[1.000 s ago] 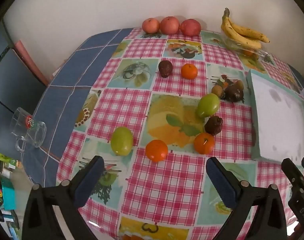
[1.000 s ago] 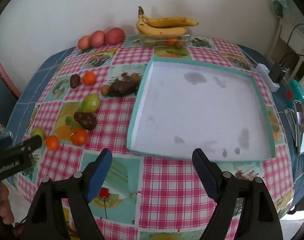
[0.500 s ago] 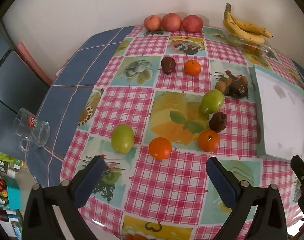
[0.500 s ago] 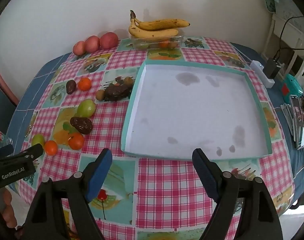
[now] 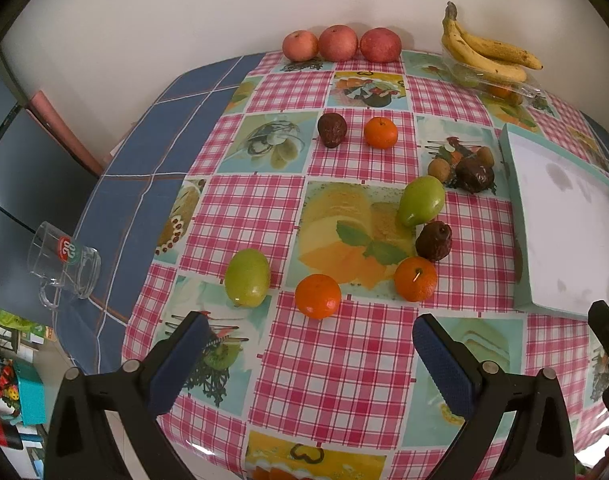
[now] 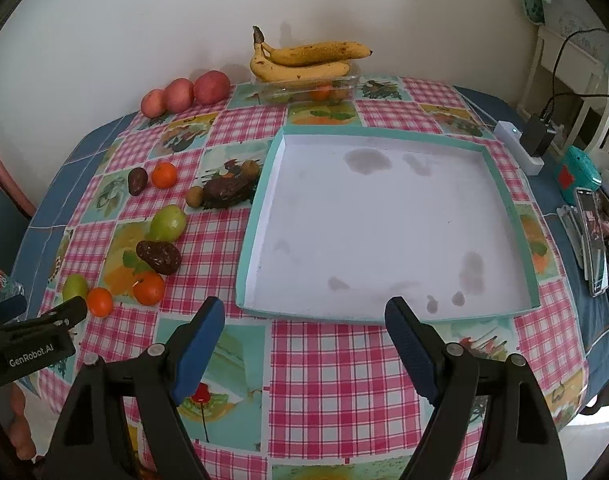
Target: Organize fruits
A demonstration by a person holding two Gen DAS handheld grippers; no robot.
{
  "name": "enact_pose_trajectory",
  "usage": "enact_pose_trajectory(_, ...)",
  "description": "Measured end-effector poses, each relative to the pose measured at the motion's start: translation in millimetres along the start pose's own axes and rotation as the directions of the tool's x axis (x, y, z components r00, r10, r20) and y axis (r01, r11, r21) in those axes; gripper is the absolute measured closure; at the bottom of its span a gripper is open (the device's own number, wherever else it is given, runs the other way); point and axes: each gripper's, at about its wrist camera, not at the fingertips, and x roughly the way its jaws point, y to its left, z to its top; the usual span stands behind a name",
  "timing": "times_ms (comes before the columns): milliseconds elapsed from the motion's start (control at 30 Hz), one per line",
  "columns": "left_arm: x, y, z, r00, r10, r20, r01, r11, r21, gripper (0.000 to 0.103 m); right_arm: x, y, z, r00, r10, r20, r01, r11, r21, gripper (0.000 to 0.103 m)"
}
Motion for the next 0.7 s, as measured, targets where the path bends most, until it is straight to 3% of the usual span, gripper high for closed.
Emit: enact_pose_trajectory(700,0.6,-2.4,-1.8,1.0,0.0,-0.003,0.0,1.0,0.004,0.0,0.1,2.3,0.1,1.0,-0.03,0.002,0.03,0.999,-0.036,0.02)
